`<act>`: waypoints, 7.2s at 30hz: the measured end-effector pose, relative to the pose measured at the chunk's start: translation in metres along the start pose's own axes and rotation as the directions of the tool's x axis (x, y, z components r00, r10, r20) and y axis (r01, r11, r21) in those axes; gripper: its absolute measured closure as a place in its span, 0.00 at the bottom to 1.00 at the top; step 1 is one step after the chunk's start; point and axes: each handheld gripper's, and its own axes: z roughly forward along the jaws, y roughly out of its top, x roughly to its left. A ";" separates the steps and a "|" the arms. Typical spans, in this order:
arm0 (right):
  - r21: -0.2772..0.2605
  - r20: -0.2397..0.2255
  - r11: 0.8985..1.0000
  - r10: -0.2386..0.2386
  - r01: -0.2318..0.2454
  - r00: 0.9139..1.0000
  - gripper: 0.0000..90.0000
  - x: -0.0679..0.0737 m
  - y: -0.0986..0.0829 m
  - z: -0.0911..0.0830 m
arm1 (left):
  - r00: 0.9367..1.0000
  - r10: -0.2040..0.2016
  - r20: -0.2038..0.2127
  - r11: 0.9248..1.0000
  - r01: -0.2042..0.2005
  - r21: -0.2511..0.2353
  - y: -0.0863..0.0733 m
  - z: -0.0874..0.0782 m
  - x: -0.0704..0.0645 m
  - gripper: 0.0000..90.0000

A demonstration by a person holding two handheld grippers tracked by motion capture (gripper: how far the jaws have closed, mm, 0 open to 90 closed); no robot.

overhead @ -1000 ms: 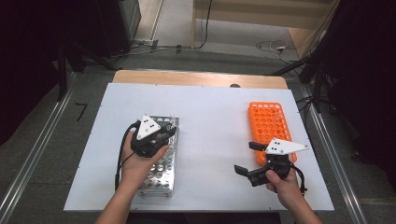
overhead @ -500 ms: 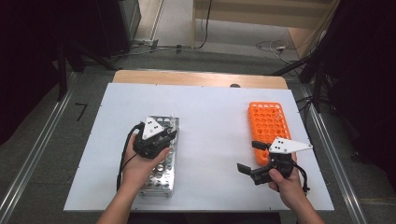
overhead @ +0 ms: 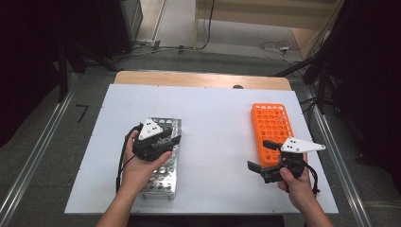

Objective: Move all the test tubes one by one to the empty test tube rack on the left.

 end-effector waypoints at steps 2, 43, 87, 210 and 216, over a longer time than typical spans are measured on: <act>-0.003 0.004 1.000 0.004 -0.004 1.000 0.00 -0.002 0.000 -0.001 | 1.000 -0.011 0.010 1.000 0.011 -0.013 0.000 -0.003 0.000 0.55; 0.008 0.222 0.985 0.168 -0.174 0.961 0.02 -0.096 0.009 -0.012 | 0.994 -0.030 0.109 0.997 0.037 -0.062 -0.005 -0.029 -0.008 0.00; 0.140 0.368 0.965 0.157 -0.221 0.917 0.81 -0.148 0.005 0.031 | 0.993 -0.040 0.112 0.997 0.046 -0.056 -0.008 -0.026 -0.006 0.00; 0.153 -0.104 0.974 -0.154 0.169 0.983 0.82 0.078 0.013 0.068 | 0.953 0.094 0.288 0.995 -0.079 -0.063 0.008 -0.007 -0.089 0.38; 0.152 -0.119 0.973 -0.159 0.176 0.980 0.82 0.083 0.013 0.070 | 0.942 0.100 0.320 0.994 -0.083 -0.068 0.008 -0.005 -0.093 0.51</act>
